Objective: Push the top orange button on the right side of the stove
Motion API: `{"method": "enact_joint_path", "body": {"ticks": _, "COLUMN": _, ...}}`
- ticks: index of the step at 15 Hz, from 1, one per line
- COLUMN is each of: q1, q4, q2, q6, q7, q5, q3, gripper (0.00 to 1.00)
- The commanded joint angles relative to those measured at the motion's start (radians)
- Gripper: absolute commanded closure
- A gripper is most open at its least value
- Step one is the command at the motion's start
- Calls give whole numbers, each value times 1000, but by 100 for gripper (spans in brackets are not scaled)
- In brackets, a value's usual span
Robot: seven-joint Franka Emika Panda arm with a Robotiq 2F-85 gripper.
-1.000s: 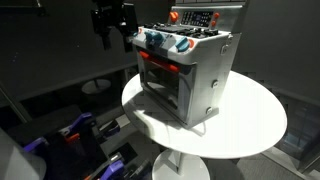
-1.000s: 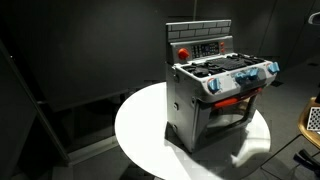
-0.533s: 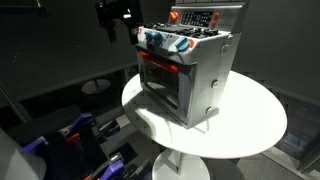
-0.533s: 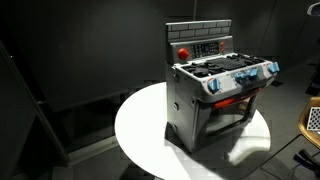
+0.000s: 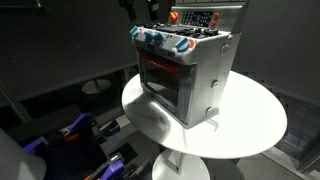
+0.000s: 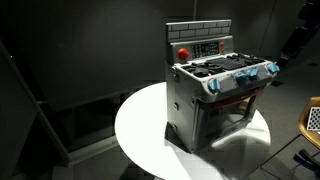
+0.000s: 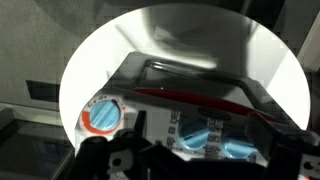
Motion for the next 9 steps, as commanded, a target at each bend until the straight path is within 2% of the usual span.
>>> {"method": "enact_joint_path", "body": {"ticks": 1, "q1": -38, "q4": 109, "q2": 95, "q6": 48, "q7": 68, "q5": -33, "q3": 2, "gripper": 0}}
{"method": "enact_joint_path", "body": {"ticks": 9, "q1": -127, "q4": 269, "q2": 273, "q6": 222, "q7": 254, "q5": -177, "q3": 14, "gripper": 0}}
